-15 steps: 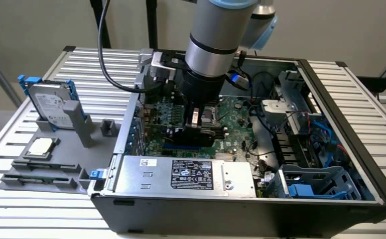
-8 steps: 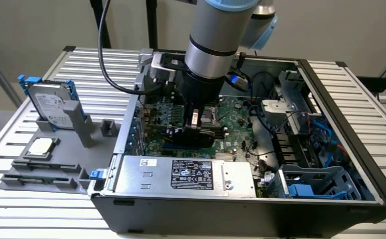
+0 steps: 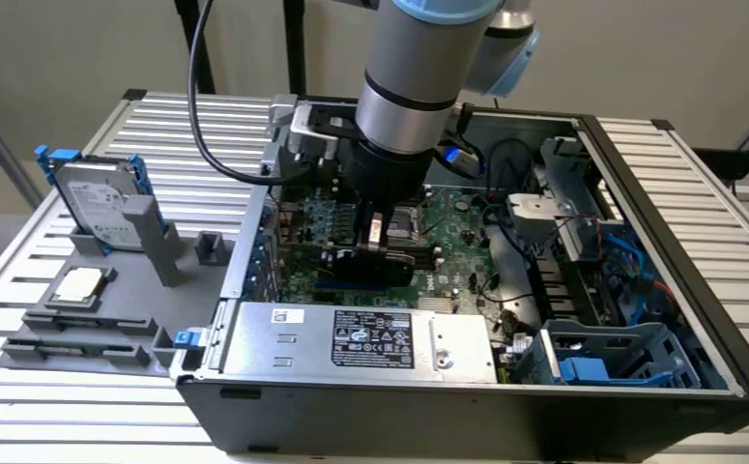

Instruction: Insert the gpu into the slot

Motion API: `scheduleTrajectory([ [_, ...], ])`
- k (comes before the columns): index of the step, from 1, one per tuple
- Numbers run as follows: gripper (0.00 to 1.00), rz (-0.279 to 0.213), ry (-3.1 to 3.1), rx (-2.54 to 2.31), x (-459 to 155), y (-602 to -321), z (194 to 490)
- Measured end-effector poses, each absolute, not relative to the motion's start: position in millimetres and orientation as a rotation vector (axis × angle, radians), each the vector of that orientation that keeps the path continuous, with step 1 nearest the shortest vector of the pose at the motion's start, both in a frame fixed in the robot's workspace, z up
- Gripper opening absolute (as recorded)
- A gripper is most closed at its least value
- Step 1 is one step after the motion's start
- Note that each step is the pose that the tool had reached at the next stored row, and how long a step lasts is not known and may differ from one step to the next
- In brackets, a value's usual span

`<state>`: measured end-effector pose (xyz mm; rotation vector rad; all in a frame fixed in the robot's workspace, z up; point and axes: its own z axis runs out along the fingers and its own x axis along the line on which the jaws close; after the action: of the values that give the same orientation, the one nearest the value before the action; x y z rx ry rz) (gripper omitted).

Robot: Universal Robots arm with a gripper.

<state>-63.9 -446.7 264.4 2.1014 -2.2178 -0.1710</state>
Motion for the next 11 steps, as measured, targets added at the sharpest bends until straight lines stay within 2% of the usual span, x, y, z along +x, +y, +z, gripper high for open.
scheduleTrajectory([
  [11, 0.26, -0.180, -2.217, 2.101, -63.9, -446.7, 264.1],
])
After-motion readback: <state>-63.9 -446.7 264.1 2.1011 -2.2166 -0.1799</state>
